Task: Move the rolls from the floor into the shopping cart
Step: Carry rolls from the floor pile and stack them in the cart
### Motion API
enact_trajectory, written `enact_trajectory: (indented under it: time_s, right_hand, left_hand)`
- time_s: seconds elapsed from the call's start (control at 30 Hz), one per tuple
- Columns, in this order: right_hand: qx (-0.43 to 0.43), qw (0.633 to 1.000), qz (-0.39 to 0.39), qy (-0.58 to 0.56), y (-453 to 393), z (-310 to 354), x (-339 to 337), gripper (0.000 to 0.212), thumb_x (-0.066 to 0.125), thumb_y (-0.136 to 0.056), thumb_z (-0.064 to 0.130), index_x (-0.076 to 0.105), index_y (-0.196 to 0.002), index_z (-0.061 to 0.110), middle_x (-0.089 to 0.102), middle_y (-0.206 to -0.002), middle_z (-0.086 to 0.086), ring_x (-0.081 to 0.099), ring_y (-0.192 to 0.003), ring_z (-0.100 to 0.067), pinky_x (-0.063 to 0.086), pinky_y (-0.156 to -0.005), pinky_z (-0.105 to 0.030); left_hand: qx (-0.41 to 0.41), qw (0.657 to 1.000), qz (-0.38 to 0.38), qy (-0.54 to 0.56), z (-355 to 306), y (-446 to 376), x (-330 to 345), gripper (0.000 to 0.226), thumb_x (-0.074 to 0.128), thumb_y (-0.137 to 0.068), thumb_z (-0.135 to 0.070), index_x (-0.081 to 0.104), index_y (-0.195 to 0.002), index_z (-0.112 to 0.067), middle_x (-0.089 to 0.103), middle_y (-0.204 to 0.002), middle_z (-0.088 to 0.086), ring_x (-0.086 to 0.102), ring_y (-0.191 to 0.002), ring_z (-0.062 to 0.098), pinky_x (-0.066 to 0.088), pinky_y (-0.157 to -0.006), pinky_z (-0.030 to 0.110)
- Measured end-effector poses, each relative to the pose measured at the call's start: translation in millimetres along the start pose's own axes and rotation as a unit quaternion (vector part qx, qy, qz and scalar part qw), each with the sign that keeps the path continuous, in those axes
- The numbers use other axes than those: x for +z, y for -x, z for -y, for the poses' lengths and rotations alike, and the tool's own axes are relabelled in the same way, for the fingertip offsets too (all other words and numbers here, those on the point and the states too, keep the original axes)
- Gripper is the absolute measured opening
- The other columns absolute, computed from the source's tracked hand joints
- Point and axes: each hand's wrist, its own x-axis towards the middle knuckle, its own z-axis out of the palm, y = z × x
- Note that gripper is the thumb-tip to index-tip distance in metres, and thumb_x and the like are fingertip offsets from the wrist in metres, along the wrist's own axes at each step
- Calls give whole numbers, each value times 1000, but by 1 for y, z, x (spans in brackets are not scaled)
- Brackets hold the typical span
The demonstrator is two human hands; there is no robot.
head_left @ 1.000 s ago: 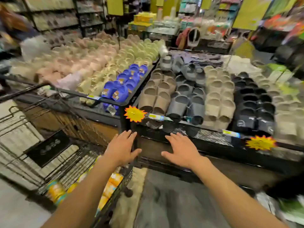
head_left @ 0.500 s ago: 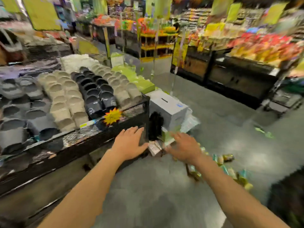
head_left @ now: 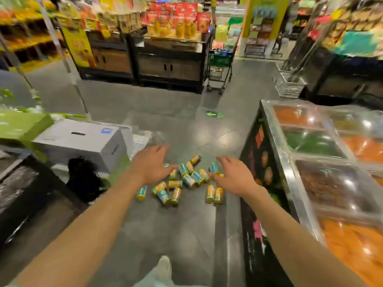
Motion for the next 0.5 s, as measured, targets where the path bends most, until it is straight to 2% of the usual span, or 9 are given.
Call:
enact_trajectory:
  time_s: [0.3,0.5]
  right_hand:
    - [99,995,-11,-9,-95,-49,-24,76,52,-95,63,36,-155,19,40,-160,-8,33,-149,-27,31,-120,-42]
    - [132,991,-16,-15,-172,-67,-48,78,53,-96,61,32,-158,19,36,-162,-7,32,-150,-28,31,-120,-44]
  left_hand:
    - [105,994,29,18,-30,-169,15,76,48,-93,-65,30,-154,-24,43,-155,5,44,-140,29,38,-112,43]
    - [125,990,50,41,-31,-269,15,76,51,-93,-63,32,-153,-22,45,-152,7,46,-137,31,41,-110,46]
